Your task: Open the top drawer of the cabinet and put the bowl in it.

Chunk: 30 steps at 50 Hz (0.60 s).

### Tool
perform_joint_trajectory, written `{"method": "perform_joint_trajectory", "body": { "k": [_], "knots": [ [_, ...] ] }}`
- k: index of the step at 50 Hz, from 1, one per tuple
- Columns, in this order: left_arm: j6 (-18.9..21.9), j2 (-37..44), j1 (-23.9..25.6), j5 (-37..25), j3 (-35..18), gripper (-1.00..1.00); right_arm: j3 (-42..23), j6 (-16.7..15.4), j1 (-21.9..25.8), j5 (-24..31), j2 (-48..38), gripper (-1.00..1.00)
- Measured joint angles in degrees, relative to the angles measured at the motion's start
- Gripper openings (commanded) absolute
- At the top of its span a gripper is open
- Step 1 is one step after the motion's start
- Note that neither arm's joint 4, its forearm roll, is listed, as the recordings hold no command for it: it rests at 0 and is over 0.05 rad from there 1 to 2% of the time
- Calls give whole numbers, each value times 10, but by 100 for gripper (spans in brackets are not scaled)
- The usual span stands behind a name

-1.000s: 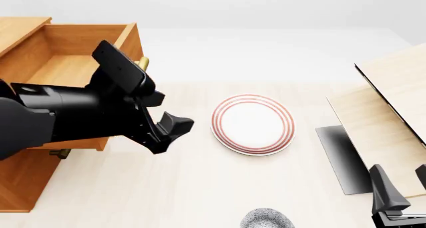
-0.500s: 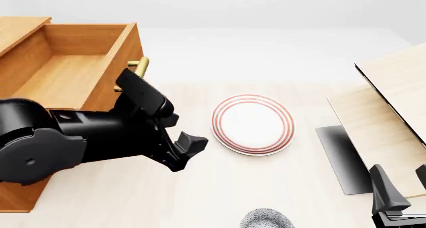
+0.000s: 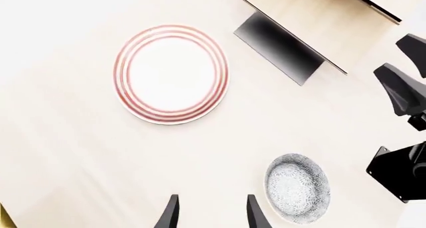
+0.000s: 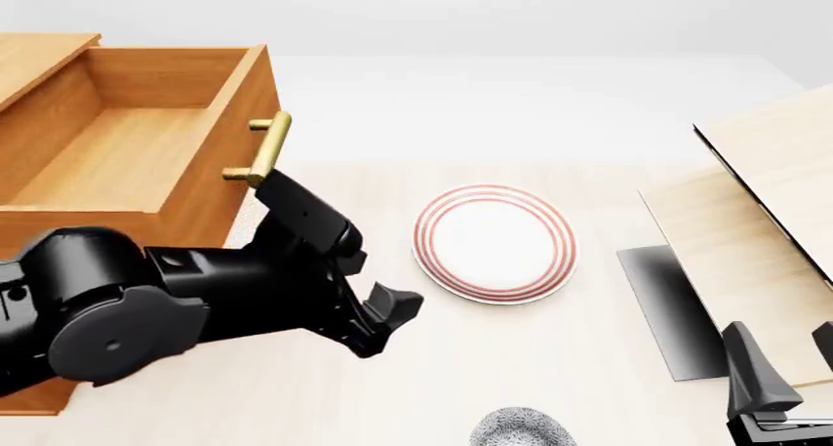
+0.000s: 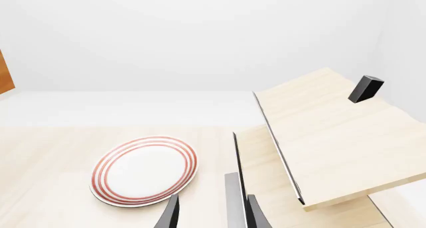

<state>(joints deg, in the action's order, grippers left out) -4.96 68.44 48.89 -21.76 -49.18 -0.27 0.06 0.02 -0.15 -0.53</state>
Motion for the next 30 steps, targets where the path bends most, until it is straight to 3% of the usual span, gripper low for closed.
{"method": "perform_joint_trajectory", "body": {
  "k": [30],
  "knots": [
    [-39,51,24,67,32,100,0,0,0,0,0,100]
  ]
}}
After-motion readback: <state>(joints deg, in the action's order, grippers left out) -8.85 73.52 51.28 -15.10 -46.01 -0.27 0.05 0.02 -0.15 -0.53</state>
